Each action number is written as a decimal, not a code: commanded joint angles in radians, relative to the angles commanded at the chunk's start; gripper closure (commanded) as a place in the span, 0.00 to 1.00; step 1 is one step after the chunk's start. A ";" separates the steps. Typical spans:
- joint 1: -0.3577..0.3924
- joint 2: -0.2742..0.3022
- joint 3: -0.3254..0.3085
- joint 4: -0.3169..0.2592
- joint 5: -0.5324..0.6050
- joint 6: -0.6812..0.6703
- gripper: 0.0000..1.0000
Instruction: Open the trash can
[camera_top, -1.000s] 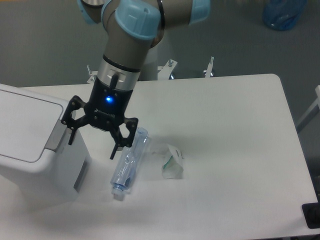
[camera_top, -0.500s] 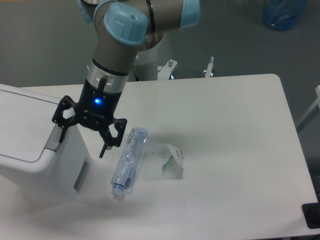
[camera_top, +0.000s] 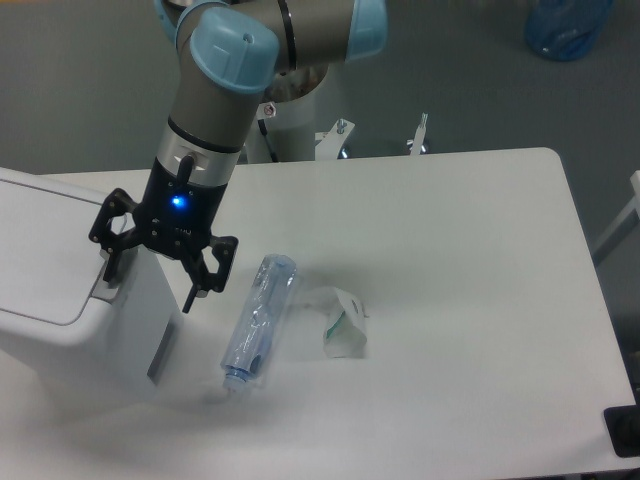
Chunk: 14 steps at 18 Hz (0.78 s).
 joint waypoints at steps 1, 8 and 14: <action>0.000 0.000 0.000 0.002 0.000 0.002 0.00; 0.008 0.003 0.038 -0.003 -0.002 -0.002 0.00; 0.153 -0.002 0.066 0.006 0.003 0.034 0.00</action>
